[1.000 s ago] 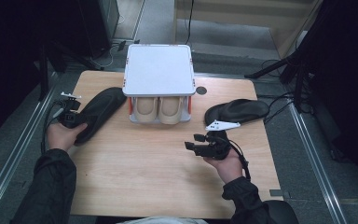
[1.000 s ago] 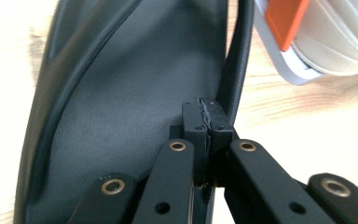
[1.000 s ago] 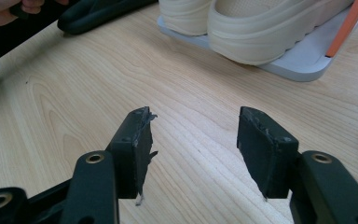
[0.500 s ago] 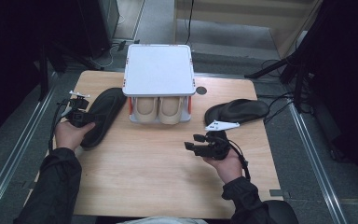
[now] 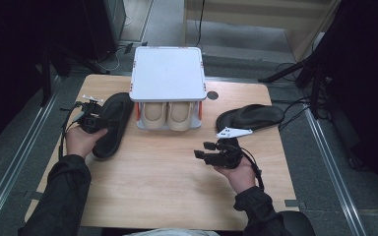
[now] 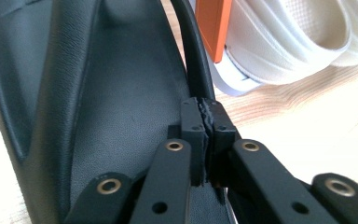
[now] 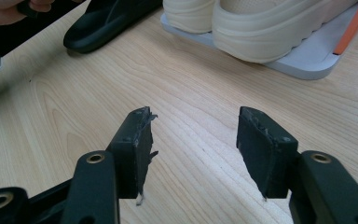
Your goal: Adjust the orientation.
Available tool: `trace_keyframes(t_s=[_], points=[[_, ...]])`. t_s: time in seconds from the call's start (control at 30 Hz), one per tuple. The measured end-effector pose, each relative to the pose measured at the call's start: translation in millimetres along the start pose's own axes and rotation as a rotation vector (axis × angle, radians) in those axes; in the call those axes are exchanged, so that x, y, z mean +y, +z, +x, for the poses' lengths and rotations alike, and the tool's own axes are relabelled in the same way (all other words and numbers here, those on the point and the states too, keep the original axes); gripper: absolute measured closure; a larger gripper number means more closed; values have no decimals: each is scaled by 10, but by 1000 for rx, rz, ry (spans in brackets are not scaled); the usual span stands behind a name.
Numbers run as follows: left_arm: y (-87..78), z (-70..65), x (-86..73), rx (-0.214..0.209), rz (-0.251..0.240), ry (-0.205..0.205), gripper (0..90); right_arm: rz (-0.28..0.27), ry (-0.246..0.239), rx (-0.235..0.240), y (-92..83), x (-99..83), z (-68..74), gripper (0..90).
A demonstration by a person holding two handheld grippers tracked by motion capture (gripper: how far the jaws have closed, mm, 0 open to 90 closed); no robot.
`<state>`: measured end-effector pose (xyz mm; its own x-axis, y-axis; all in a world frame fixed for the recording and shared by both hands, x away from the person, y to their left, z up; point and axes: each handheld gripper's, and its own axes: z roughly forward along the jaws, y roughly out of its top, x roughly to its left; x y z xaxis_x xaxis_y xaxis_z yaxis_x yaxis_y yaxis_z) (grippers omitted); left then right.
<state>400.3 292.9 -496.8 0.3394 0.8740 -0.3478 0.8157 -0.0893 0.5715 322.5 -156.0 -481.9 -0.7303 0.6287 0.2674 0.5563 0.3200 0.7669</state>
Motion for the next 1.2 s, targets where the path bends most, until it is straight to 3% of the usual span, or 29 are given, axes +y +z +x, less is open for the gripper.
trace_keyframes(t_s=[0.17, 0.37, 0.57, 0.67, 0.87, 1.2], points=[[-103, 30, 20, 9, -23, 5, 836, -2, 3, -2, -17, -5, -10, 458], [-238, 89, 81, -9, -50, -8, 661, -2, 12, -12, -46, -27, -10, 458], [-346, 163, 163, 27, -73, -6, 551, -7, 22, -26, -100, -74, -24, 458], [-361, 205, 188, 32, -90, -10, 547, -12, 29, -32, -119, -95, -32, 458], [-319, 297, 252, 51, -83, -13, 506, -17, 40, -50, -174, -146, -35, 458], [-101, 398, 336, 79, -57, 2, 494, -23, 65, -83, -279, -232, -55, 458]])
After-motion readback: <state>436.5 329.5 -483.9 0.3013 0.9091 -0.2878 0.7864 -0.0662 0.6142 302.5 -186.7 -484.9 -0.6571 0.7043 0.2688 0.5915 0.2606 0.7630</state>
